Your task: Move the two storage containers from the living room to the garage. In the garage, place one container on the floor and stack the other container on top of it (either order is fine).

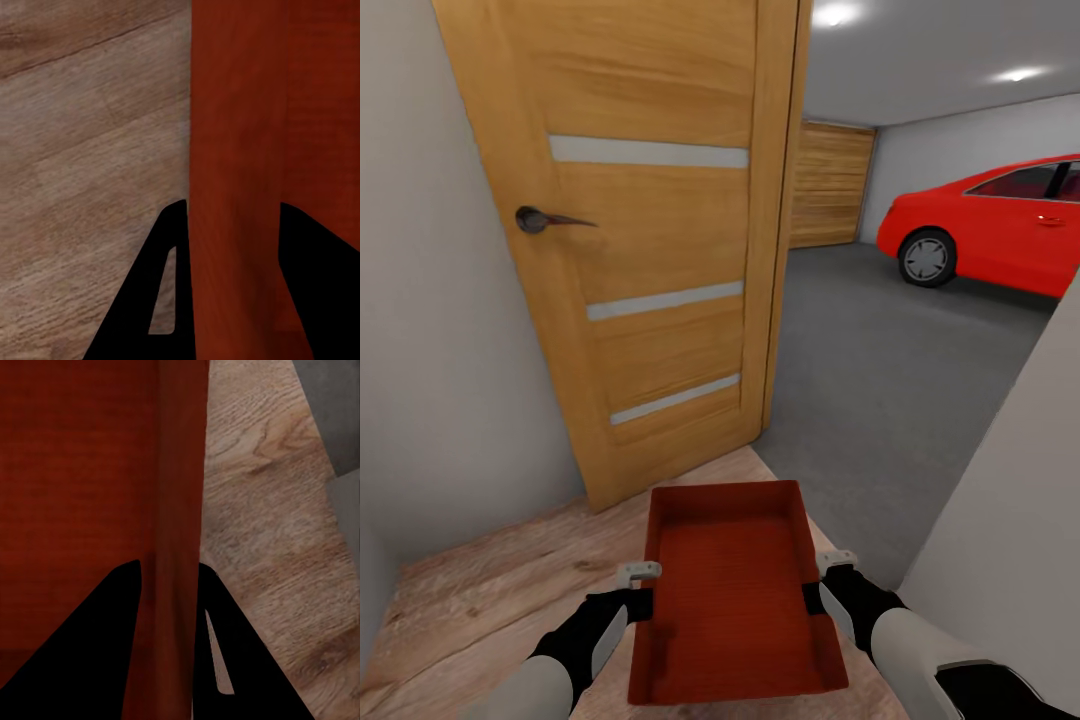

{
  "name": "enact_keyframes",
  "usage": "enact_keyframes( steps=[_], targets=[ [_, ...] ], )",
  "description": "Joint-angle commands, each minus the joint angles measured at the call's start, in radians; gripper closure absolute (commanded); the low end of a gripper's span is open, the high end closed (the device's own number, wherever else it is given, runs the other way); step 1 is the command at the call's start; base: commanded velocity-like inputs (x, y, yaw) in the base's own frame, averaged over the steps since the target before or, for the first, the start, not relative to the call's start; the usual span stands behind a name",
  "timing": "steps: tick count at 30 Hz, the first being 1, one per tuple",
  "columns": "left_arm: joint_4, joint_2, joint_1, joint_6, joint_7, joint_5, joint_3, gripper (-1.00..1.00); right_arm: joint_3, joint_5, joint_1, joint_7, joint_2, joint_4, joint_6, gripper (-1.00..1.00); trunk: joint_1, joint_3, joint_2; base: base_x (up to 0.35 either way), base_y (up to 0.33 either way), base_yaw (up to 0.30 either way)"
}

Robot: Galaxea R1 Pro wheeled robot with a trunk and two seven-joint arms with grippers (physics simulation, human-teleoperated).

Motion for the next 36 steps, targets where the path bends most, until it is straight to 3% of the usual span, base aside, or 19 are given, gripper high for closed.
enact_keyframes(
  steps=[1, 9, 27, 36],
  targets=[
    [-0.002, 0.000, 0.000, 0.006, 0.004, -0.010, 0.007, 1.00, 0.003, 0.002, -0.001, -0.002, 0.000, -0.002, 0.008, 1.00, 0.000, -0.001, 0.000, 0.272, 0.187, -0.002],
    [-0.002, 0.000, 0.000, 0.006, 0.004, -0.010, 0.008, 1.00, 0.003, 0.002, -0.001, -0.002, 0.000, -0.002, 0.008, 1.00, 0.000, 0.000, 0.000, 0.133, 0.085, -0.045],
    [-0.002, 0.000, 0.000, 0.006, 0.004, -0.010, 0.008, 1.00, 0.003, 0.002, -0.001, -0.002, 0.000, -0.002, 0.008, 1.00, 0.000, 0.012, 0.000, 0.004, 0.003, -0.217],
    [-0.002, 0.000, 0.000, 0.007, 0.004, -0.010, 0.008, 1.00, 0.003, 0.002, -0.001, -0.002, 0.000, -0.002, 0.008, 1.00, 0.000, 0.013, 0.000, 0.000, 0.127, -0.047]
  ],
)
